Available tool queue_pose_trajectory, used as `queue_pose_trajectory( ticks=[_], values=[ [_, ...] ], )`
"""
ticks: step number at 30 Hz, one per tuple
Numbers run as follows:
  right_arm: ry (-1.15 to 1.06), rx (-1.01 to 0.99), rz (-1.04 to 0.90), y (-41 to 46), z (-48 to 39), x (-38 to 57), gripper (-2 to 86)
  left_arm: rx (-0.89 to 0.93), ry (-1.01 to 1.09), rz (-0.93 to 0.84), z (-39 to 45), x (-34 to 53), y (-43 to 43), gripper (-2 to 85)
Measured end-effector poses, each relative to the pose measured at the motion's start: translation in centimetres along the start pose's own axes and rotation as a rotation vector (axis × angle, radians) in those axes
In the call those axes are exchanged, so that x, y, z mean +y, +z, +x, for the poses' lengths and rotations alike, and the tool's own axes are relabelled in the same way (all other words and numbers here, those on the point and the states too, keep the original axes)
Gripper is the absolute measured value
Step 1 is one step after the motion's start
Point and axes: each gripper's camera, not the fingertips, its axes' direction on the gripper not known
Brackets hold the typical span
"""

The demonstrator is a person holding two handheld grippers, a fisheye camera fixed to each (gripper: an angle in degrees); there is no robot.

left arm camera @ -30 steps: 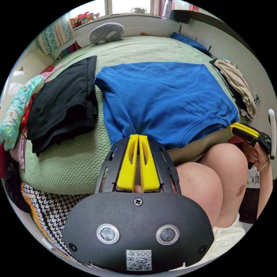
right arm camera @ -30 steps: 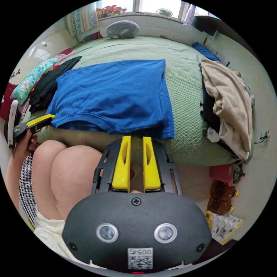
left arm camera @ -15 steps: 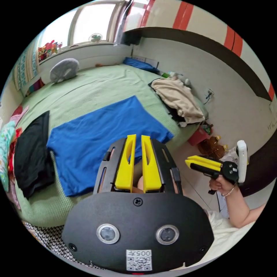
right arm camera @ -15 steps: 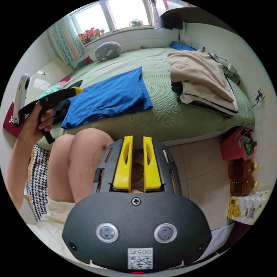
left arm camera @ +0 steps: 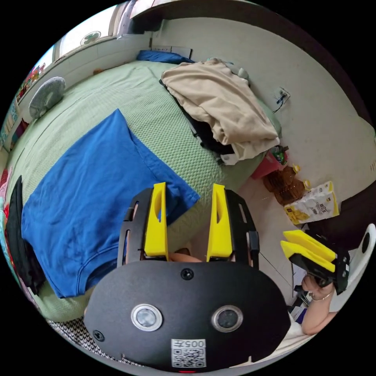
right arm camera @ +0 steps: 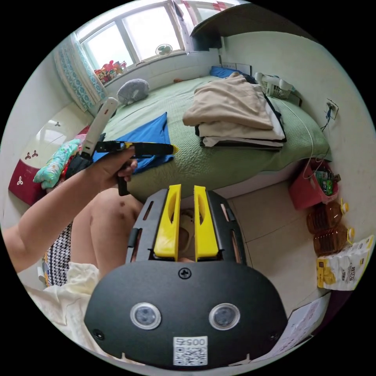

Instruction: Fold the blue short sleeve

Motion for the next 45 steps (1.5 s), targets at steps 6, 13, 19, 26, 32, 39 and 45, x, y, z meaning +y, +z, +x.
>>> queue_pose_trajectory(
  ticks=[6,13,19,26,32,39,45],
  values=[
    [-0.021,-0.019,-0.027,0.7,1.0,-1.6,6.0,-0.106,0.012,0.034,1.2,-0.1,0.9,10.3],
    [-0.061,-0.026,-0.048,1.8,0.4,-4.6,5.6,-0.092,0.019,-0.006,0.9,-1.2,0.9,6.2],
    [-0.166,-0.057,-0.002,0.8,-0.2,-11.6,5.9,-0.006,0.026,0.023,-0.9,-1.0,-2.0,4.9],
    [-0.293,-0.065,-0.039,4.4,-2.1,-26.0,8.8,0.037,-0.009,0.103,-4.1,0.8,-5.3,4.9],
    [-0.083,-0.326,-0.231,13.0,-0.2,-34.0,8.7,0.060,-0.007,0.087,-7.3,2.1,-6.0,4.9],
    [-0.070,-0.333,-0.356,17.7,-2.1,-39.2,10.8,0.171,-0.023,0.103,-11.1,3.0,-7.1,5.0],
    [-0.080,-0.271,-0.420,20.8,-4.6,-41.9,9.7,0.192,-0.026,0.124,-12.9,4.0,-8.3,4.9]
  ],
)
